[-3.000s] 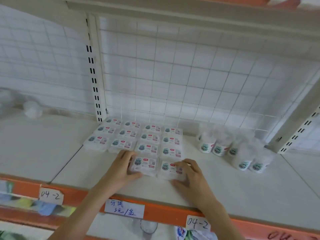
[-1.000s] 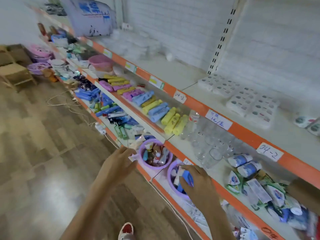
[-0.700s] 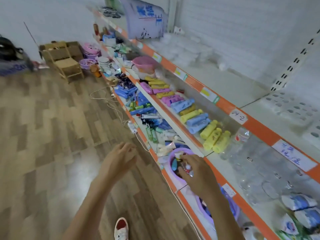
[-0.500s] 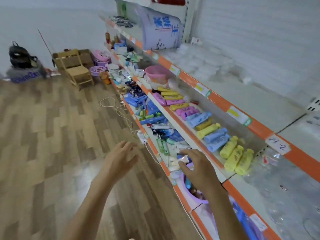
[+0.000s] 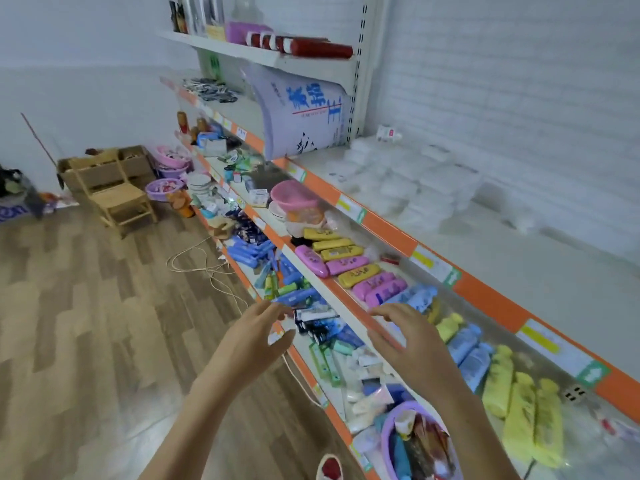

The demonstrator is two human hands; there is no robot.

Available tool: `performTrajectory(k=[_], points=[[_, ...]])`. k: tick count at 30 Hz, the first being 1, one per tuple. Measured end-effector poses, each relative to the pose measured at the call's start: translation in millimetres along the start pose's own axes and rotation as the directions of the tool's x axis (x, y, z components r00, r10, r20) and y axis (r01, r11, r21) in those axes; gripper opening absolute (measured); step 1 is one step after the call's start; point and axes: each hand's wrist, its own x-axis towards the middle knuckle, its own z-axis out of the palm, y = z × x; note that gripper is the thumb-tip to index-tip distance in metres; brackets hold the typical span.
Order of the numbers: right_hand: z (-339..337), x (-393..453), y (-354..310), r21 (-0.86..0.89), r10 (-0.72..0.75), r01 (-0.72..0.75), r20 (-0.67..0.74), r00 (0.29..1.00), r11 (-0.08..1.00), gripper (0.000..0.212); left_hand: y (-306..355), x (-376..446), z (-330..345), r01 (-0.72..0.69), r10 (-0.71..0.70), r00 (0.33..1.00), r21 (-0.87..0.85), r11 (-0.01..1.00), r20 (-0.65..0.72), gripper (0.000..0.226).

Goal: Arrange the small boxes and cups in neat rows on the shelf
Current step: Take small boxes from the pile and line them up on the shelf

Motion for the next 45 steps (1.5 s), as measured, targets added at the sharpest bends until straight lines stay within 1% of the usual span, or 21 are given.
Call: performTrajectory(k=[2,5,9,13,17,21,23,26,28,31,33,35,37,38,40,41,43,45], points=[[-5,37,11,0.007,-0.010,0.010,-0.038,0.999,1.000,0.022,-5,44,2,-0.047,0.047,0.999,0.002,0.999,0.008,0.029],[-18,94,30,0.016,-0.046,0.047,-0.080,0.996,0.999,0.024,-9,109,4,-0.080,0.080,0.997,0.001,0.997,0.009,0.031],[-46,169,53,-0.034,-0.070,0.065,-0.185,0.980,0.997,0.028,-7,205,2,-0.153,0.153,0.988,-0.003,0.988,-0.018,0.027],[-76,221,80,-0.099,-0.051,0.029,-0.233,0.971,0.995,0.025,0,295,2,-0.276,0.275,0.960,-0.010,0.961,-0.044,0.030],[-103,254,107,-0.174,0.016,-0.067,-0.279,0.960,0.983,0.025,8,371,12,-0.385,0.385,0.923,-0.018,0.923,-0.018,0.031],[-116,285,129,-0.238,0.102,-0.177,-0.296,0.950,0.955,0.029,16,441,34,-0.515,0.516,0.856,-0.048,0.856,0.025,0.034],[-116,301,137,-0.248,0.146,-0.227,-0.306,0.941,0.942,0.030,21,473,46,-0.567,0.570,0.818,-0.056,0.822,0.079,0.037],[-112,328,143,-0.283,0.194,-0.288,-0.318,0.928,0.915,0.035,23,517,63,-0.642,0.641,0.745,-0.063,0.764,0.184,0.049],[-105,347,144,-0.311,0.249,-0.332,-0.277,0.928,0.891,0.042,20,543,73,-0.679,0.668,0.692,-0.066,0.731,0.275,0.061],[-86,373,147,-0.390,0.331,-0.385,-0.201,0.922,0.836,0.061,12,570,91,-0.720,0.692,0.611,-0.094,0.687,0.384,0.087],[-72,386,149,-0.468,0.391,-0.432,-0.187,0.901,0.771,0.072,5,581,103,-0.751,0.720,0.555,-0.121,0.649,0.415,0.087],[-61,393,152,-0.552,0.424,-0.458,-0.197,0.884,0.697,0.075,1,588,113,-0.782,0.752,0.527,-0.120,0.612,0.396,0.080],[-58,396,153,-0.599,0.425,-0.470,-0.228,0.876,0.648,0.072,-3,593,117,-0.828,0.807,0.501,-0.099,0.552,0.314,0.075],[-58,397,153,-0.599,0.429,-0.476,-0.233,0.873,0.644,0.070,-5,594,118,-0.856,0.840,0.473,-0.085,0.509,0.265,0.073],[-59,396,152,-0.569,0.447,-0.486,-0.220,0.867,0.663,0.068,-10,594,119,-0.900,0.890,0.418,-0.053,0.434,0.185,0.071],[-60,394,150,-0.538,0.450,-0.492,-0.219,0.866,0.685,0.066,-12,594,119,-0.910,0.902,0.401,-0.046,0.413,0.159,0.071],[-63,393,147,-0.449,0.428,-0.490,-0.239,0.872,0.747,0.060,-17,593,119,-0.915,0.914,0.388,-0.068,0.397,0.121,0.069],[-65,394,145,-0.353,0.385,-0.475,-0.297,0.874,0.806,0.053,-20,592,118,-0.917,0.920,0.376,-0.102,0.387,0.105,0.065]])
